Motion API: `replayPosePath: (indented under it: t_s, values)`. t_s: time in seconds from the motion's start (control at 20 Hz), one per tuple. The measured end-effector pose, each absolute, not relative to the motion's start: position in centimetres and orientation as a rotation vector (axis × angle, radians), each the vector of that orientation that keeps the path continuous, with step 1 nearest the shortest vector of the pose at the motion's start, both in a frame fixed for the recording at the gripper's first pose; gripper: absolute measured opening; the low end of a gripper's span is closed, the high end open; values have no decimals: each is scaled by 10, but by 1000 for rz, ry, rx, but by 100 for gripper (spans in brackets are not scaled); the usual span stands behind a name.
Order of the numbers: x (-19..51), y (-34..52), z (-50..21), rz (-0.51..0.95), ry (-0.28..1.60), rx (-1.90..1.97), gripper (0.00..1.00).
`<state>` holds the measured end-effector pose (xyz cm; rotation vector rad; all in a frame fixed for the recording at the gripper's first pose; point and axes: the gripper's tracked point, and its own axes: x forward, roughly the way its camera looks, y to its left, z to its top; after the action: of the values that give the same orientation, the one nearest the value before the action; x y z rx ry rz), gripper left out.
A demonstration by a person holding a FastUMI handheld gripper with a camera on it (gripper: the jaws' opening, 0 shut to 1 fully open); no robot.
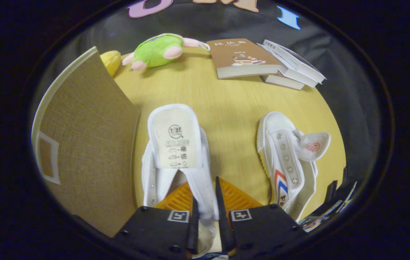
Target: Open the storage box then place both shoes into the box .Put the left shoe in first, then the right shoe, with the right side of both shoes facing outward in a uniform manner.
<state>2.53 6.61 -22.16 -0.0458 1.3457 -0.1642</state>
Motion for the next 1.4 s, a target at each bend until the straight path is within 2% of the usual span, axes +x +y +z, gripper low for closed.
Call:
replayPosePath:
  t_s: [0.2, 0.3, 0.45, 0.75, 0.95, 1.1, 1.2, 1.4]
  values:
    - [26, 65, -221, -173, 1324, -30, 12]
    - [28, 65, -220, -183, 1301, -14, 12]
    - [31, 64, -218, -173, 1267, 3, 5]
    - [35, 48, -175, -248, 1201, -39, 5]
    - [39, 35, -110, -327, 1146, -104, 5]
    - [58, 49, -50, -345, 1023, -32, 5]
    - [73, 70, -15, -320, 948, 12, 5]
    - [97, 149, 11, -170, 903, 109, 5]
